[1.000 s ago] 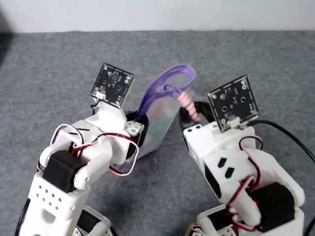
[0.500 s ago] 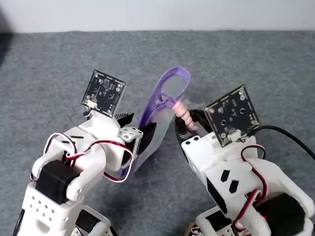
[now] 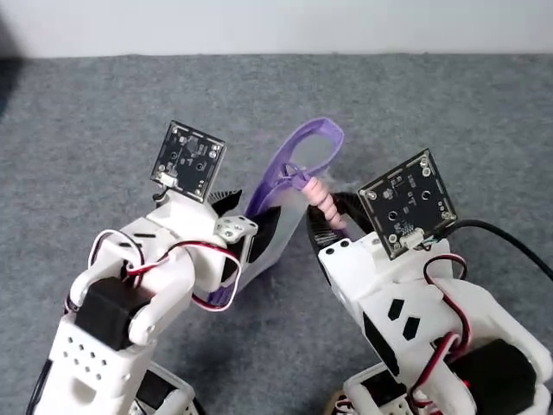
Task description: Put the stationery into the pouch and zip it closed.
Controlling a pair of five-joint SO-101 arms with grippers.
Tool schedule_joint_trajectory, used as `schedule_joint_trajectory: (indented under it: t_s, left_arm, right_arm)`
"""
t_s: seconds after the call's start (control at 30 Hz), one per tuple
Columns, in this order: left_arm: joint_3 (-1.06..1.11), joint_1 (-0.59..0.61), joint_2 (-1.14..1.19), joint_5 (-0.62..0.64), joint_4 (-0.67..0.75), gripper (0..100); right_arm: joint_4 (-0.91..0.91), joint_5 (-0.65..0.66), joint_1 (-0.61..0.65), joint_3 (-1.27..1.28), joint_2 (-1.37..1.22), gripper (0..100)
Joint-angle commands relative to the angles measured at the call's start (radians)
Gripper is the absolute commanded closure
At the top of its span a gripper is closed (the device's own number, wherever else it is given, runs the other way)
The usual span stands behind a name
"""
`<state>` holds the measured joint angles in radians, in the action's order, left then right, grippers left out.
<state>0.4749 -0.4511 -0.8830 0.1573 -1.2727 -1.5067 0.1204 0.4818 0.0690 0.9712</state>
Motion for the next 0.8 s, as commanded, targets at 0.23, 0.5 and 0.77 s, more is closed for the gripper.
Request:
schedule_joint_trajectory:
  t_s: [0.23,0.5,0.77]
  left_arm:
    - [0.058,0.0,-0.012,-0.003,0.176,82]
    - [0.068,0.0,-0.014,-0.005,0.187,91]
    - [0.067,0.0,-0.021,-0.005,0.181,99]
  right_arm:
    - [-0.007,0.009,0.015,-0.048,0.002,99.1]
    - [-0.007,0.009,0.071,-0.046,0.002,99.1]
    - [0.01,0.009,0.053,-0.046,0.001,99.1]
